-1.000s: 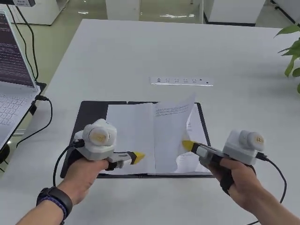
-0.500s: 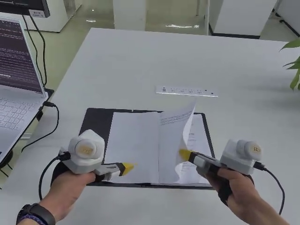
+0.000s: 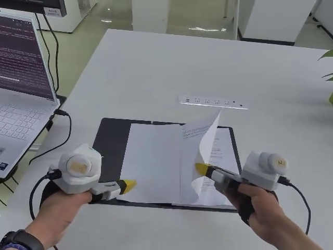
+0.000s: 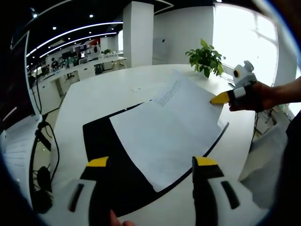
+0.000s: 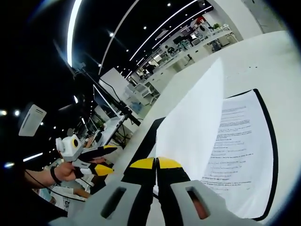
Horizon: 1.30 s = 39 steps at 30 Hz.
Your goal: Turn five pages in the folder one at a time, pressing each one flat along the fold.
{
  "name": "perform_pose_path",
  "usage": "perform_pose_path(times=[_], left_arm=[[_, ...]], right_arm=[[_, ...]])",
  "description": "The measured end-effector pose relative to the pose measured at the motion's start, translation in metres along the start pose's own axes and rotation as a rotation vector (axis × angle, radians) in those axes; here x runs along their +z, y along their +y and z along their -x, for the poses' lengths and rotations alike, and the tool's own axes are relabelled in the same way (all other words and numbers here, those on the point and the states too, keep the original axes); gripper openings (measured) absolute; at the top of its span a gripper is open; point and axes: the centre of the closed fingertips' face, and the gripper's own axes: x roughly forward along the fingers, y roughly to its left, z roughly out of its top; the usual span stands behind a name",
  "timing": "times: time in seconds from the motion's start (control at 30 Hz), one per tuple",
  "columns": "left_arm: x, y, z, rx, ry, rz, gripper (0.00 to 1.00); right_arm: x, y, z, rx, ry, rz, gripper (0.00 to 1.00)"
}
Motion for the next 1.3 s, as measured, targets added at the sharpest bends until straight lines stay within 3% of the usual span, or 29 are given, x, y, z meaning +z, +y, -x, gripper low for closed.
perform_pose_path(times=[0.3,0.67,1.3], left_arm=[[-0.01,0.005,0.015,0.017,0.0,0.01,0.69],[-0.009,0.02,0.03,0.042,-0.016,0.031,0.69],[-0.004,0.018,0.036,0.042,-0.027,0.014,0.7]], right_arm=[[-0.006,0.021,-0.022,0.042,0.026,0.008,0.0],[-0.015,0.037,-0.037,0.083,0.061,0.024,0.0],[-0.029,0.064,-0.066,0.147,0.113,0.037,0.0]])
